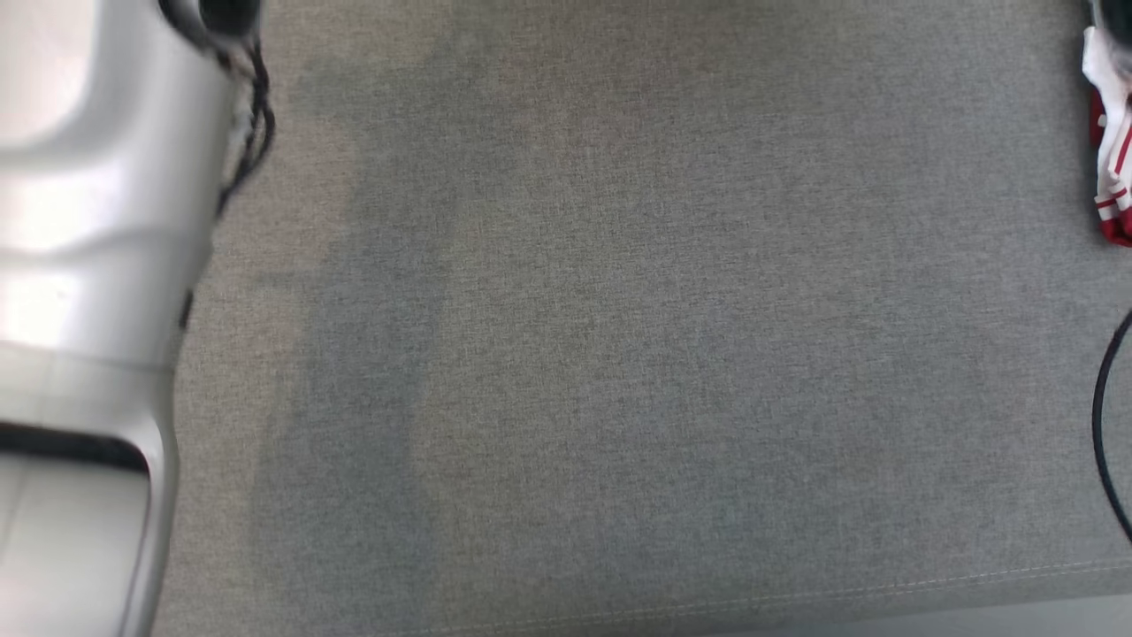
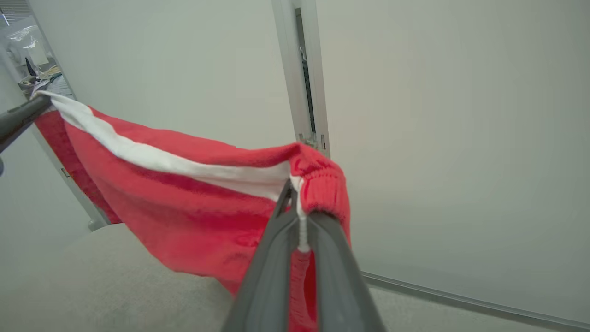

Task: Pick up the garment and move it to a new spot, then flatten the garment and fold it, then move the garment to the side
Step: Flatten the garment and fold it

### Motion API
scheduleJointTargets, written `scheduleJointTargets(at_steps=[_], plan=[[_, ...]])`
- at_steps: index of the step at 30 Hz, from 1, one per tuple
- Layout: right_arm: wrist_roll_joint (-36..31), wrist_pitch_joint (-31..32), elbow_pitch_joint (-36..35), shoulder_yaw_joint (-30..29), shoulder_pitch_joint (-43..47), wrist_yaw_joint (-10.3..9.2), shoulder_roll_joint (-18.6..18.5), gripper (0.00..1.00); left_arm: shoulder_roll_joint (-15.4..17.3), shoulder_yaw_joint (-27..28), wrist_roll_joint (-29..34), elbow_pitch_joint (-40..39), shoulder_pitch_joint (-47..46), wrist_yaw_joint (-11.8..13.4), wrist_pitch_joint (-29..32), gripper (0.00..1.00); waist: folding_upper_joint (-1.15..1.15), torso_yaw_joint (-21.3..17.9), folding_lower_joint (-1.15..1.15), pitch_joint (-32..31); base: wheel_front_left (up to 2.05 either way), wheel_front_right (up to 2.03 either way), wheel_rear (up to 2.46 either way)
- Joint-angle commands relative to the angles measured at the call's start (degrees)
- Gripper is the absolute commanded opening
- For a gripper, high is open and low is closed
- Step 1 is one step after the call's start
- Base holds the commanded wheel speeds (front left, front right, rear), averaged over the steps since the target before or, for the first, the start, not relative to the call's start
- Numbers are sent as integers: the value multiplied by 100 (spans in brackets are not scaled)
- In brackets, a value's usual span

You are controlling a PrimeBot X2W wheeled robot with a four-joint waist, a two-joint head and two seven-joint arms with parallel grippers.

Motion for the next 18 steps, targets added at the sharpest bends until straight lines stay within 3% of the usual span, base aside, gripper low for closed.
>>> scheduleJointTargets(at_steps=[1,4,9,14,18], plan=[[112,-95,-80,40,222,-6,-85,0,73,-25,2,-72,313,-18,-46,0,0,0,0,-67,0,0,0],[349,-238,-402,252,936,-6,-301,0,141,36,52,-393,1247,-15,-90,0,0,-15,0,-227,0,0,0],[352,-331,-968,462,2026,-8,-742,0,126,393,300,-1399,2992,232,-92,0,0,-21,0,-486,0,0,0],[119,-332,-1539,115,3166,-9,-1014,0,-15,709,526,-2318,4638,413,-93,0,0,-19,0,-741,0,0,0],[-110,-332,-1910,-224,4092,-8,-1018,0,-83,728,699,-2697,5623,424,-90,0,0,-39,0,-951,0,0,0]])
